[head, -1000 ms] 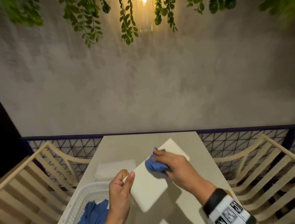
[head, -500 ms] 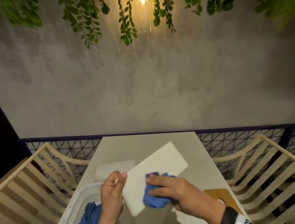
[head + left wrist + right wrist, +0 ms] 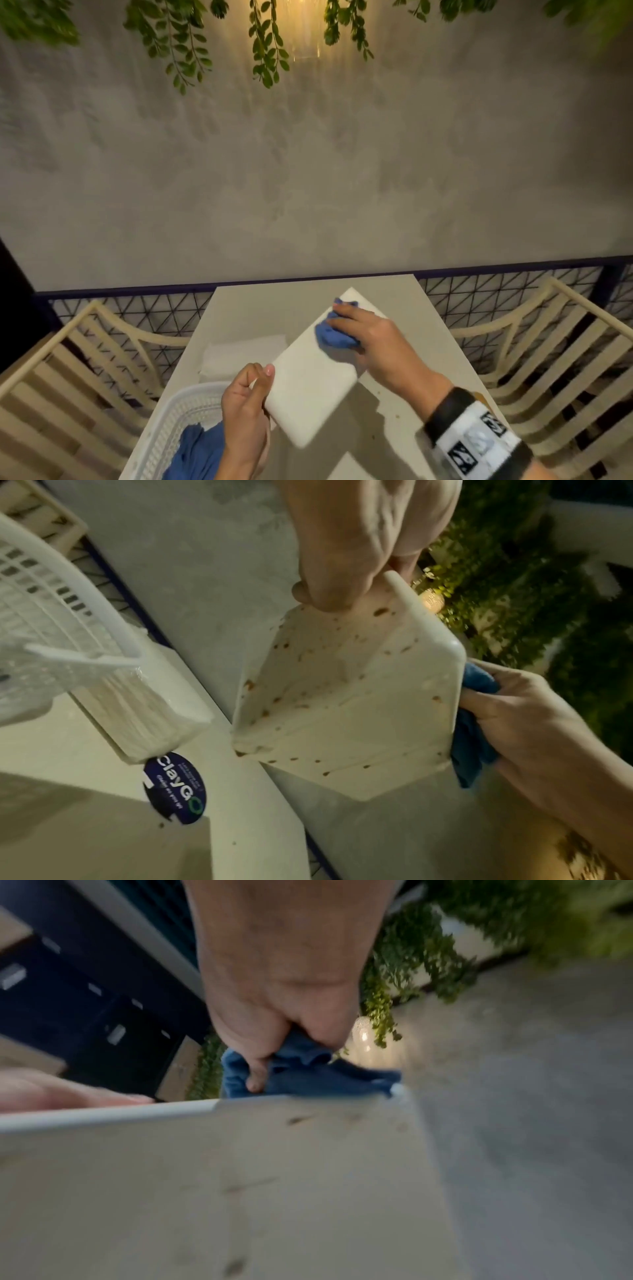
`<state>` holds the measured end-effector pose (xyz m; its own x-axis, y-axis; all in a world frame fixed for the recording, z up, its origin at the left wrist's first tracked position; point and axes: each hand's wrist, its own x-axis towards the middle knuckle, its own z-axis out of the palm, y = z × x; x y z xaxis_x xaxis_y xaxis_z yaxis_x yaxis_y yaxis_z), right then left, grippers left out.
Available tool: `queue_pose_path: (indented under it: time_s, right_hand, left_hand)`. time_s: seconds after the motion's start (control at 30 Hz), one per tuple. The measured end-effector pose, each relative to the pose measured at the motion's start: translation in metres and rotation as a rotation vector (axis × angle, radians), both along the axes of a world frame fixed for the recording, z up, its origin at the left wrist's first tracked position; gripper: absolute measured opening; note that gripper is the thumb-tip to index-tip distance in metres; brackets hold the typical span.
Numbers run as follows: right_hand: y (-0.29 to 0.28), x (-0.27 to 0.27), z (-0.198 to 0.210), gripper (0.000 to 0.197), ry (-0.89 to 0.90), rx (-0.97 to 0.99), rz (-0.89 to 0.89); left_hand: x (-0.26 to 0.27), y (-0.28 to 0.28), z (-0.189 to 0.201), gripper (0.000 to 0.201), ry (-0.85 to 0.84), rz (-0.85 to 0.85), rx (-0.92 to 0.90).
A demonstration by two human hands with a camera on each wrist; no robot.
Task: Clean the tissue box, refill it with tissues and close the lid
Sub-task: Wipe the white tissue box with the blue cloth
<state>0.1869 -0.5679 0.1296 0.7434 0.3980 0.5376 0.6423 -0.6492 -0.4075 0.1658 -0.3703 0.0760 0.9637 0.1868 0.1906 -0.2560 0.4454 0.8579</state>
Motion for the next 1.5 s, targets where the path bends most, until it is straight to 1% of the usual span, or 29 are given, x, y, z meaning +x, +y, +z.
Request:
queue_pose_path:
  time_s: [0.07,0.1,0.13,0.2,0.27,0.37,0.4,0.43,0.5,0.57,0.63,0.7,0.73,0.8,0.83,0.87,0.93,1.0,1.03,1.1,1.13,1.17,1.23,1.27,1.33,1.37,1.4,1.47,1.5]
  right_hand:
    - [0.02,-0.009,-0.008,0.035,-0.006,-0.029,0.148]
    - [0.017,-0.019,-0.011,0.033,-0.04,-0.067,0.23]
    - [0.007,-0.023,-0.013,0.035,-0.073,-0.102,0.245]
    - [-0.014,-0.015,-0.01,0.039,-0.09,-0.049,0.088]
    - [-0.011,-0.008,-0.003,0.039,-0.072,0.027,-0.046]
    - [0.008,-0.016,-0.013,0.04,-0.054,-0.075,0.07]
    - [0.006,-0.022,-0.019,0.046,0.016,-0.12,0.111]
    - [-0.001,-0.025,-0.024,0.053,0.048,-0.125,0.116]
    - [-0.009,-0.021,-0.023,0.062,0.004,-0.028,0.026]
    - [0.003,-0.016,-0.016,0.056,-0.033,0.082,-0.013]
    - [0.015,-0.018,-0.016,0.039,-0.07,0.032,0.092]
    - [0.002,-0.022,-0.019,0.03,-0.091,-0.007,0.207]
    - [-0.011,-0.018,-0.021,0.028,-0.124,-0.003,0.184]
    - [-0.027,-0.002,-0.012,0.031,-0.163,0.079,-0.021]
    - [-0.023,0.004,-0.005,0.033,-0.169,0.125,-0.104]
    - [-0.014,0.009,-0.001,0.033,-0.179,0.143,-0.123]
    - [0.006,0.005,-0.005,0.026,-0.157,0.044,0.04]
    - [-0.007,-0.007,-0.011,0.027,-0.139,-0.096,0.266]
    - [-0.021,-0.008,-0.01,0.027,-0.129,-0.113,0.279]
    - [-0.039,0.002,0.001,0.027,-0.126,-0.041,0.094]
    - [-0.037,0.008,0.007,0.032,-0.138,0.004,-0.008]
    - [-0.028,0.012,0.012,0.035,-0.157,0.034,-0.041]
    - [0.002,0.007,0.012,0.03,-0.141,0.003,0.062]
    - [0.011,0.0,0.005,0.026,-0.124,-0.04,0.161]
    - [-0.004,-0.017,-0.004,0.022,-0.075,-0.12,0.336]
    - [-0.019,-0.018,-0.005,0.021,-0.065,-0.116,0.327]
    - [-0.034,-0.014,-0.004,0.021,-0.078,-0.089,0.25]
    - [-0.042,0.001,0.004,0.028,-0.099,-0.047,0.016]
    - [-0.035,0.007,0.01,0.03,-0.11,-0.02,-0.053]
  left_hand:
    - [0.006,0.002,0.004,0.055,-0.003,0.032,-0.068]
    - [0.008,0.005,0.006,0.056,-0.009,0.034,-0.073]
    - [0.009,0.007,0.007,0.057,-0.007,0.033,-0.067]
    - [0.007,0.005,0.004,0.056,-0.005,0.023,-0.037]
    - [0.004,-0.003,0.0,0.054,0.029,0.028,-0.032]
    - [0.009,-0.001,0.002,0.055,0.032,0.06,-0.107]
    - [0.011,0.002,0.003,0.056,0.027,0.065,-0.101]
    - [0.011,0.003,0.003,0.056,0.016,0.058,-0.091]
    - [0.007,-0.004,0.003,0.051,-0.007,0.021,-0.072]
    - [0.004,-0.013,0.002,0.052,0.035,0.006,-0.098]
    - [0.007,-0.01,0.003,0.052,0.031,0.005,-0.157]
    - [0.01,-0.001,0.009,0.045,-0.003,-0.011,-0.141]
    - [0.01,0.001,0.01,0.044,-0.011,-0.025,-0.114]
    - [0.007,-0.001,0.009,0.044,-0.016,-0.027,-0.056]
    - [0.006,-0.004,0.008,0.045,-0.005,-0.016,-0.048]
    - [0.008,-0.006,0.007,0.047,0.004,0.004,-0.065]
    - [0.011,-0.004,0.008,0.049,0.01,0.042,-0.112]
    - [0.015,0.005,0.008,0.046,-0.024,0.014,-0.136]
    - [0.012,0.007,0.01,0.046,-0.035,-0.021,-0.128]
    - [0.006,0.006,0.011,0.052,-0.038,-0.068,-0.079]
    - [0.004,0.004,0.006,0.051,-0.026,-0.073,-0.069]
    - [0.005,0.002,0.003,0.046,-0.014,-0.072,-0.074]
    - [0.009,0.0,0.002,0.044,0.002,-0.048,-0.101]
    - [0.011,0.003,0.002,0.05,0.0,-0.047,-0.113]
    - [0.009,0.007,0.005,0.058,0.006,-0.046,-0.103]
    - [0.006,0.008,0.007,0.057,0.002,-0.055,-0.084]
    - [0.003,0.007,0.007,0.051,-0.008,-0.071,-0.065]
    - [0.0,0.002,0.004,0.044,-0.02,-0.056,-0.04]
    - [0.0,-0.001,0.005,0.045,-0.014,-0.029,-0.032]
